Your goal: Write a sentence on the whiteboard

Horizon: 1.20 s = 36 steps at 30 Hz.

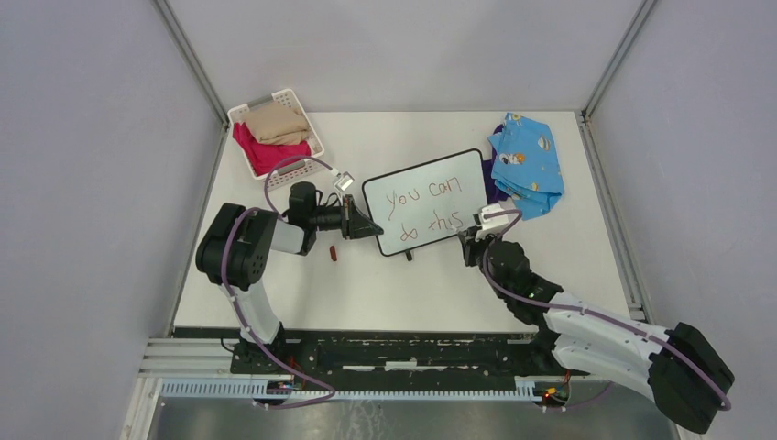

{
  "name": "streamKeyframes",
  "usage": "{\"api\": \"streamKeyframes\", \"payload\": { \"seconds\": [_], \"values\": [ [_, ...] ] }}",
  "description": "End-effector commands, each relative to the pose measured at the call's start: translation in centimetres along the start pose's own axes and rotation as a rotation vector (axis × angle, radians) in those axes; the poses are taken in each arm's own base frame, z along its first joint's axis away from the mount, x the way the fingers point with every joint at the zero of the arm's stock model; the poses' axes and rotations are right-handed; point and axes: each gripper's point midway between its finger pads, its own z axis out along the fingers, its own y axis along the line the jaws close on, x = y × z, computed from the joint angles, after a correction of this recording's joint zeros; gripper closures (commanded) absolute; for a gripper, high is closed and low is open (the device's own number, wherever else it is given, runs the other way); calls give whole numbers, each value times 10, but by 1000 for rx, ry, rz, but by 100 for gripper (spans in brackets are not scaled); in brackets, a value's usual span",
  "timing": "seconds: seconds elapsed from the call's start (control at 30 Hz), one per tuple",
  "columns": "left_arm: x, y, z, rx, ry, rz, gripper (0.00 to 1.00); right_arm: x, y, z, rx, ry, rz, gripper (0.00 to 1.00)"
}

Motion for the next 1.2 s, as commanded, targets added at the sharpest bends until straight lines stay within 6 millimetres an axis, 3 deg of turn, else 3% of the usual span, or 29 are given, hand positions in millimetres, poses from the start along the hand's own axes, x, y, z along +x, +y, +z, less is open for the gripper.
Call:
{"api": "streamKeyframes", "payload": {
  "seconds": [0.0,0.3,0.53,0.87,1.17],
  "values": [
    [21,16,0,-83,42,-92,98,-25,-1,-9,-9,-64,36,100],
    [22,17,-1,-86,48,-92,98,-63,-5,-21,-8,-159,21,100],
    [22,17,-1,-89,51,-91,98,-86,4,-12,-17,-196,22,100],
    [20,17,-1,-89,48,-85,98,-83,16,5,-33,-168,45,100],
    [20,17,-1,-91,47,-85,98,-74,4,2,0,-154,30,100]
  ]
}}
